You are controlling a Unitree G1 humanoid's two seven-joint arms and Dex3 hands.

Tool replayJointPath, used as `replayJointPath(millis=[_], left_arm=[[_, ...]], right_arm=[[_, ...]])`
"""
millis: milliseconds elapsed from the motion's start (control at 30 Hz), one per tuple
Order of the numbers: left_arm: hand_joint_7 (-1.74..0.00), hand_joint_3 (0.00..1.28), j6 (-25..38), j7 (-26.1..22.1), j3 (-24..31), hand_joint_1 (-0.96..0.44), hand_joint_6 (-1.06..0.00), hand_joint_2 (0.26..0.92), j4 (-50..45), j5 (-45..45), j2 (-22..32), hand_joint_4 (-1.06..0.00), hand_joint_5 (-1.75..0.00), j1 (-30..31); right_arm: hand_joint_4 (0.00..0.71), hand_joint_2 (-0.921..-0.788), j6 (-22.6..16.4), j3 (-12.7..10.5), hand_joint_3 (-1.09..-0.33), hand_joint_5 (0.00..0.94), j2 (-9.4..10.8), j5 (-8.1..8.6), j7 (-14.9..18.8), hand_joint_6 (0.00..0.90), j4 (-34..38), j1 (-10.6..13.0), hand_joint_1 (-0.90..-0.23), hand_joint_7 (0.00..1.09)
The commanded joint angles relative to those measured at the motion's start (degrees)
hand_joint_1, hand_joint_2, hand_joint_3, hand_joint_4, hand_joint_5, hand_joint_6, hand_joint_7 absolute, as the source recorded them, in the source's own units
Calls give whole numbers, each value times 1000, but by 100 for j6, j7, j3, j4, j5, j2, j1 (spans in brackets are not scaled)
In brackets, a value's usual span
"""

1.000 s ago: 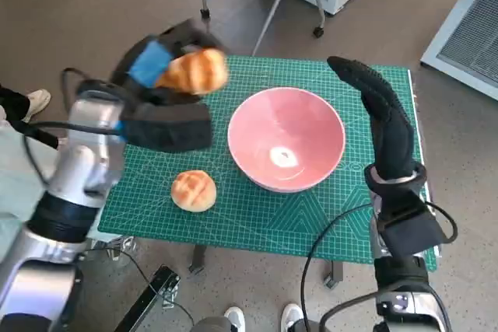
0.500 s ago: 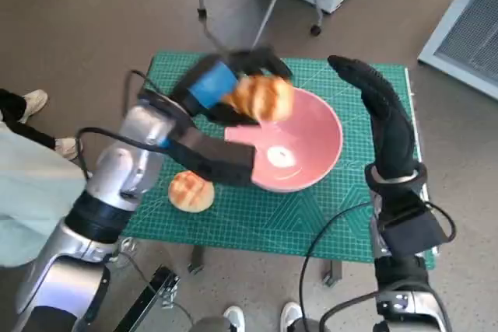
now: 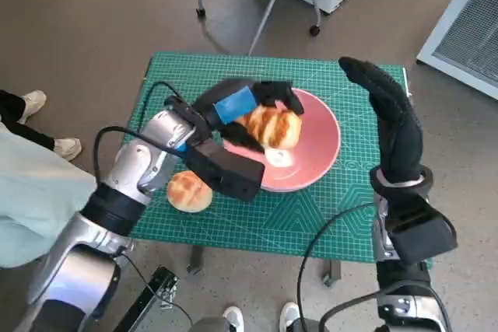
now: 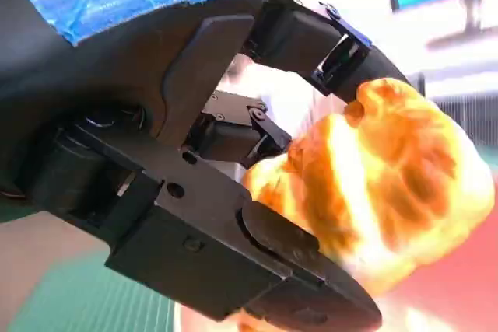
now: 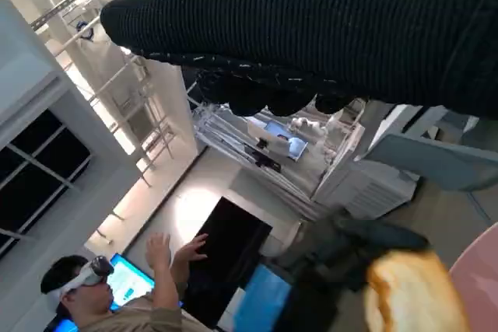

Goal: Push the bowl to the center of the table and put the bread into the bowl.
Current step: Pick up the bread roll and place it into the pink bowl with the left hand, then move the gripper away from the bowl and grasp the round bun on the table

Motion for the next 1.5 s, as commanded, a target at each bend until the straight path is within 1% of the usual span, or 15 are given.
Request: replayJointPath(millis=[33,100,267,500,633,767,967,1133,1267,1500], left_arm=[[-83,107,247,-1114,-143,130,-384,899,-238,-45,114,-202,-81,-136],[-37,92,262,-1313,-103,125,-366,878,-353,-88,151,-145,-33,-109],[-11,65,376,-1527,47,80,-362,840,-781,-143,243,-93,-5,97],[-7,44,537,-1616,342,22,-366,823,-1513,-291,413,-86,-5,416],[-20,36,515,-1688,606,6,-399,820,-2003,-486,606,-114,-14,610],[-26,26,432,-1786,895,9,-443,819,-2510,-681,868,-173,-18,799],[-32,16,184,-1887,1474,6,-493,815,-3256,-1127,1398,-264,-32,1229],[-39,10,-86,-1898,1982,6,-526,811,-3610,-1571,1833,-311,-37,1668],[-45,8,-292,-1926,2398,13,-546,809,-3827,-1884,2210,-332,-39,2123],[-50,4,-371,-2005,2720,25,-572,805,-4087,-2024,2579,-365,-37,2703]], right_arm=[[307,-921,51,-11,-815,39,-3,10,5,-1,24,122,-606,829],[307,-921,53,-11,-814,39,7,6,0,-1,34,116,-605,828],[308,-921,86,4,-815,38,30,-48,-32,-1,-35,134,-605,827],[307,-921,157,38,-820,37,58,-125,-64,-1,-109,141,-602,829],[307,-921,187,57,-823,37,70,-166,-71,-1,-156,156,-601,831],[307,-921,207,72,-825,37,74,-177,-65,-1,-182,165,-597,832],[310,-921,203,80,-832,39,49,-139,-29,-1,-226,199,-585,834],[311,-921,179,69,-833,40,17,-91,7,-1,-183,197,-579,833],[312,-921,171,72,-830,41,8,-99,9,-1,-167,186,-578,834],[312,-921,150,84,-841,42,-12,-99,30,-1,-132,162,-583,834]])
